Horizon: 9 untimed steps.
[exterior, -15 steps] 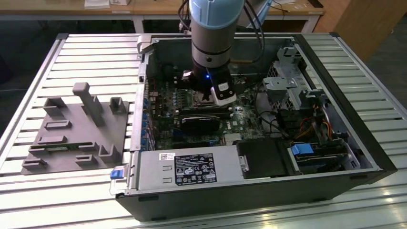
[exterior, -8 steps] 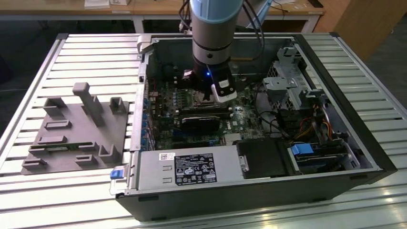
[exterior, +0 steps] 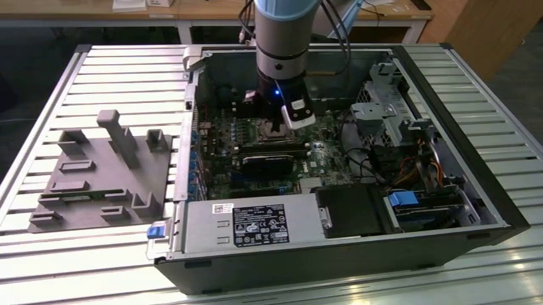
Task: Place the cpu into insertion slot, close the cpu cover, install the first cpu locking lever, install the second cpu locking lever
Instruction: 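Install the second cpu locking lever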
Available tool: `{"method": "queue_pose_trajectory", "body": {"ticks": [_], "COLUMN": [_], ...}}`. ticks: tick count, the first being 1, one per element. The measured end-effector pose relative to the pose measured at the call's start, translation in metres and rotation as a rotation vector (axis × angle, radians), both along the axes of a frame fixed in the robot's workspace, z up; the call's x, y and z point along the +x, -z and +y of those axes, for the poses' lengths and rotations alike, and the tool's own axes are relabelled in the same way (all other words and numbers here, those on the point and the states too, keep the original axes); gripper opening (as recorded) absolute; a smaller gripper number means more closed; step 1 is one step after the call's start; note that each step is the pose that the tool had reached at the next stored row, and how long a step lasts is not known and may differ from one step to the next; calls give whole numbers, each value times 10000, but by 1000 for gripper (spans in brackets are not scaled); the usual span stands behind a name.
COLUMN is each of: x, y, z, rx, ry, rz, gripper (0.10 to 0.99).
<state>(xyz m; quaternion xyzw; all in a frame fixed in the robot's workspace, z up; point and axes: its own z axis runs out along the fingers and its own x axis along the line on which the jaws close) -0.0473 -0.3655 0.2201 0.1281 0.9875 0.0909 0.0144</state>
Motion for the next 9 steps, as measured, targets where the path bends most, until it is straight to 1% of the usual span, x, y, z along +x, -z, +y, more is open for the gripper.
{"method": "queue_pose_trajectory", "body": {"ticks": [7,9], "x": [3,3], "y": [0,0], "z": [115,136], "rx": [-260,-320], "ry": [0,-1], "rz": [-1,0], "gripper": [102,102]}}
